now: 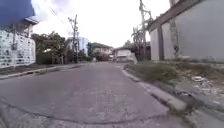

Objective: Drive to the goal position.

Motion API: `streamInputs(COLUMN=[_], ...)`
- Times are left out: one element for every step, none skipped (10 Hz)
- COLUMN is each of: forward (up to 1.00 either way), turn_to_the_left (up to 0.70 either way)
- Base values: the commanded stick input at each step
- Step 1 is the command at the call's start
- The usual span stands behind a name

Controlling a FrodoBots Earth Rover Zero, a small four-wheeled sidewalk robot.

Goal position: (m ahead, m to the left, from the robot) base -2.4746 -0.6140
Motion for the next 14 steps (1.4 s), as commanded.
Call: streamInputs(forward=[-0.17, -0.16, -0.16, -0.17, -0.17, -0.17, -0.17, -0.17, -0.17, -0.17, -0.17, -0.17, -0.17, -0.17], turn_to_the_left=[0.07, 0.07, 0.07, 0.07, 0.07, 0.07, 0.07, 0.07, 0.07, 0.07, 0.07, 0.07, 0.07, 0.07])
